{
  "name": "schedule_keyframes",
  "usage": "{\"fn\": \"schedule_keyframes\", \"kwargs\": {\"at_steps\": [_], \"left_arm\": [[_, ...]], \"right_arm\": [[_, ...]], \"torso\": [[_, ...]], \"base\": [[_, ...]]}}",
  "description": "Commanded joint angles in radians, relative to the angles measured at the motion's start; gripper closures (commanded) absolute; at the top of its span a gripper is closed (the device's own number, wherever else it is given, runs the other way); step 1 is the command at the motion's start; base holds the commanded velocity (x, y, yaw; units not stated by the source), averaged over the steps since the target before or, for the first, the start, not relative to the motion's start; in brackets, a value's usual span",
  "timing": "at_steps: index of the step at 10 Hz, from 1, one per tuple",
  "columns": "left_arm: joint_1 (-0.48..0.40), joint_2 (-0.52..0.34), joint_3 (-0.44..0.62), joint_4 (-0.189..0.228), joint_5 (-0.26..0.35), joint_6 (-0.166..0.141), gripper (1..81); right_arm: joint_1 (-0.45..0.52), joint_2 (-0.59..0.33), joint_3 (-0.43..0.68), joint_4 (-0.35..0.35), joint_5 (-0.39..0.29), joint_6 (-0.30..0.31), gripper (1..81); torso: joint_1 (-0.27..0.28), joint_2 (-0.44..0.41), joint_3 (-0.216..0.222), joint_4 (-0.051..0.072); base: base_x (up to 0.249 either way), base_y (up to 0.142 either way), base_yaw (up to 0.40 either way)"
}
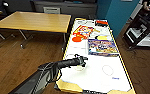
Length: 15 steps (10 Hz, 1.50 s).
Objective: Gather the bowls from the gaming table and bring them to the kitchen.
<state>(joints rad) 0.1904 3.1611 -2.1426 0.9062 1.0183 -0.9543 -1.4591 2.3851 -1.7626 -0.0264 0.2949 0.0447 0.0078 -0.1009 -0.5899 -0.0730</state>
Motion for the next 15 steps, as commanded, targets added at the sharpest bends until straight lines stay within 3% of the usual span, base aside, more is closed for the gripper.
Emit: {"fn": "schedule_keyframes", "kwargs": {"at_steps": [1,2,4,5,6,8,9,11,13,15], "left_arm": [[-0.150,0.068,0.041,-0.018,0.077,-0.001,81.1],[-0.179,0.050,0.088,-0.051,0.075,-0.001,81.1],[-0.249,-0.051,0.252,-0.157,0.060,-0.015,81.1],[-0.272,-0.109,0.349,-0.177,0.060,-0.023,81.1],[-0.295,-0.178,0.451,-0.199,0.056,-0.056,81.1],[-0.328,-0.333,0.655,-0.207,0.010,-0.153,81.1],[-0.326,-0.418,0.738,-0.217,-0.012,-0.179,81.1],[-0.306,-0.649,0.924,-0.271,-0.111,-0.188,81.1],[-0.263,-0.856,1.091,-0.271,-0.124,-0.187,81.1],[-0.173,-1.025,1.193,-0.263,-0.130,-0.182,81.1]], "right_arm": [[-0.002,-0.041,0.016,-0.023,-0.065,-0.003,81.1],[-0.002,-0.042,0.017,-0.023,-0.065,-0.003,81.1],[-0.005,-0.051,0.017,-0.023,-0.062,-0.002,81.1],[-0.004,-0.057,0.019,-0.020,-0.062,-0.002,81.1],[-0.002,-0.064,0.023,-0.018,-0.060,-0.002,81.1],[-0.004,-0.074,0.022,-0.015,-0.062,0.000,81.1],[-0.008,-0.080,0.019,-0.016,-0.060,0.003,81.1],[-0.025,-0.090,-0.001,-0.018,-0.054,0.007,81.1],[-0.036,-0.093,-0.012,-0.020,-0.053,0.009,81.1],[-0.053,-0.105,-0.011,-0.021,-0.049,0.009,81.1]], "torso": [[0.000,0.000,0.000,0.000],[0.000,0.000,0.000,0.000],[0.000,0.000,0.000,0.000],[0.000,0.000,0.000,0.000],[0.000,0.000,0.000,0.000],[0.000,0.000,0.000,0.000],[0.000,0.000,0.000,0.000],[0.000,0.000,0.000,0.000],[0.000,0.000,0.000,0.000],[0.000,0.000,0.000,0.000]], "base": [[0.000,0.000,0.000],[0.000,0.000,0.000],[0.000,0.000,0.000],[0.000,0.000,0.000],[0.000,0.000,0.000],[0.000,0.000,0.000],[0.000,0.000,0.000],[0.000,0.000,0.000],[0.000,0.000,0.000],[0.000,0.000,0.000]]}}
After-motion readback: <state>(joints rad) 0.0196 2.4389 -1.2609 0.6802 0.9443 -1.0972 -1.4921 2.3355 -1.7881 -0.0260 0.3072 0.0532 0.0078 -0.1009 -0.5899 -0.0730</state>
